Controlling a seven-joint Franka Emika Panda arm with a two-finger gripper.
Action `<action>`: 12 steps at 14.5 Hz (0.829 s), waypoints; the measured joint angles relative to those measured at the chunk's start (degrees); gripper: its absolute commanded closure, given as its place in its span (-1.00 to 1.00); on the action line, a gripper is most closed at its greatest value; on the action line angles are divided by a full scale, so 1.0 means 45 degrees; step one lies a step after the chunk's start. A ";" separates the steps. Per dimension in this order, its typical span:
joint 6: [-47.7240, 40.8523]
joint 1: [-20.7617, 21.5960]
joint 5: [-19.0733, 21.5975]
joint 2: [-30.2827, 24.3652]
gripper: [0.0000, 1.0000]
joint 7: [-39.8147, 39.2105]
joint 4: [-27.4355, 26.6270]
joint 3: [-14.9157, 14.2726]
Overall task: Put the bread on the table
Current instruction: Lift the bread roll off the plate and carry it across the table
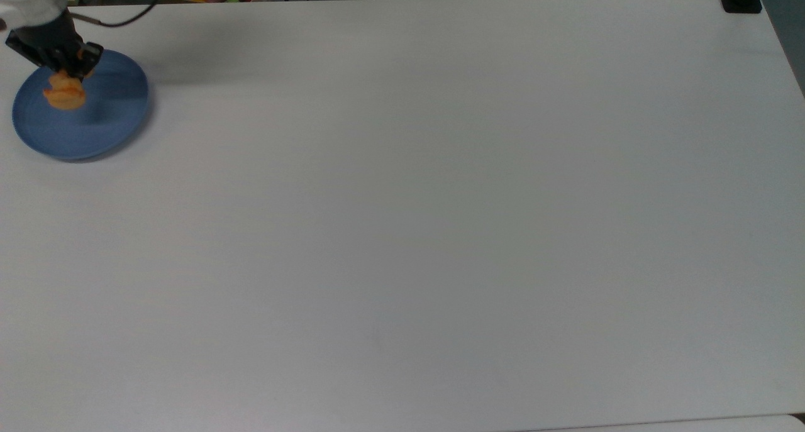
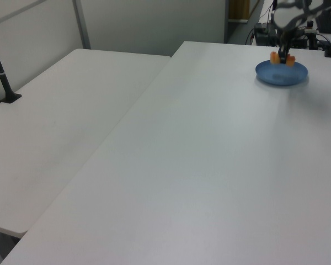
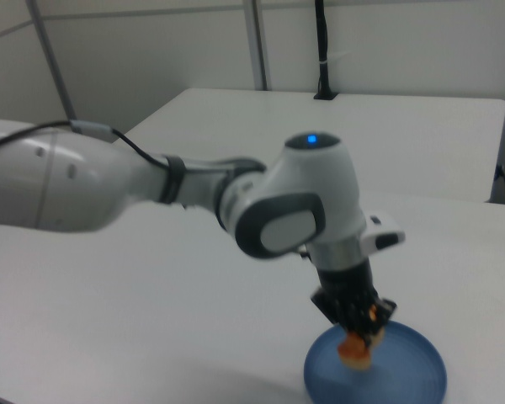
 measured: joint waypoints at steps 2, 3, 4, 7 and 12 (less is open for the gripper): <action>-0.0981 0.0118 0.0348 -0.0617 1.00 0.0046 0.0344 0.0101; -0.1505 0.0299 0.0444 -0.1033 1.00 0.0281 0.0536 0.0167; -0.1723 0.0433 0.0460 -0.1282 1.00 0.0558 0.0618 0.0248; -0.2128 0.0726 0.0462 -0.2018 1.00 0.1926 0.0770 0.1117; -0.3162 0.0839 0.0255 -0.2935 1.00 0.4354 0.1120 0.3576</action>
